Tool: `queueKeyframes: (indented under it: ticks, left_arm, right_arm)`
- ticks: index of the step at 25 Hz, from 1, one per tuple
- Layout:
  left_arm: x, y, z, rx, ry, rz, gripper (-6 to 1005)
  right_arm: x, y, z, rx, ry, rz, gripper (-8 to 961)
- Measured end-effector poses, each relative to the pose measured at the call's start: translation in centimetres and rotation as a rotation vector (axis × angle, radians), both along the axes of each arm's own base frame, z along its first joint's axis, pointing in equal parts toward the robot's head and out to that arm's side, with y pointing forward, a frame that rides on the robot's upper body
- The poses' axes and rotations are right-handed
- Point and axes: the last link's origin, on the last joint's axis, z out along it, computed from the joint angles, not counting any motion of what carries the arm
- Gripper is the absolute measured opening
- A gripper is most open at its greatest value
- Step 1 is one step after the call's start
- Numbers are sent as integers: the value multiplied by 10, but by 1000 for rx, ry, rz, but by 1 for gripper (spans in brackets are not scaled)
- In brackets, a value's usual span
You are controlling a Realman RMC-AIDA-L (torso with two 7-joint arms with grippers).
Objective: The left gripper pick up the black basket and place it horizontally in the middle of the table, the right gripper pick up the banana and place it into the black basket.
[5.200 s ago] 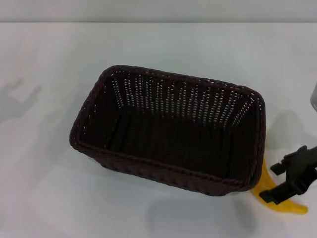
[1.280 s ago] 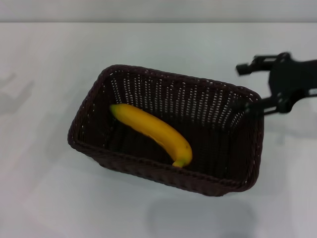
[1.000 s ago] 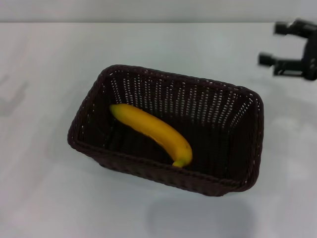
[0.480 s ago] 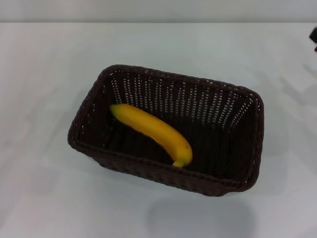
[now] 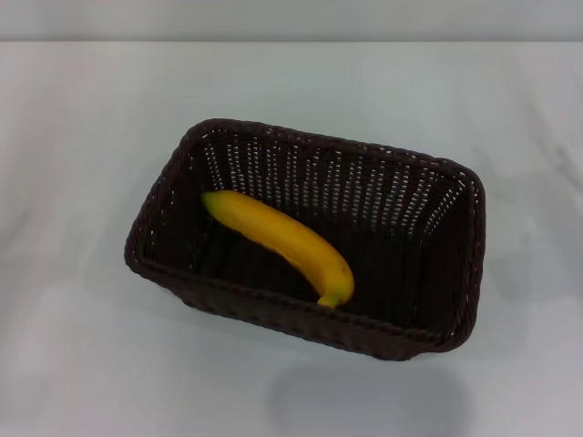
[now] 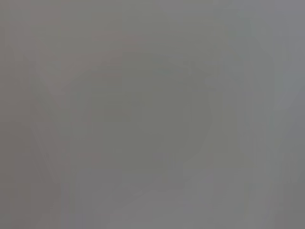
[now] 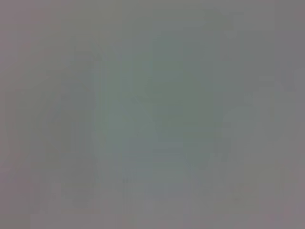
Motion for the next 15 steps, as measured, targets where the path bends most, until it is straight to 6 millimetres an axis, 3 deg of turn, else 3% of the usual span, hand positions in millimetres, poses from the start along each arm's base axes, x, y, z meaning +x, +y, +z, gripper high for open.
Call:
queueKeyframes:
  ticks: [6,15]
  left_arm:
    - [-5,-14,-11,15,-19,28,607]
    - [-5,-8,-21,3,-22,22,607]
  right_arm:
    - [8,0,7,17,-1,-35,872]
    - [16,-7,2,17,-3,-79,872]
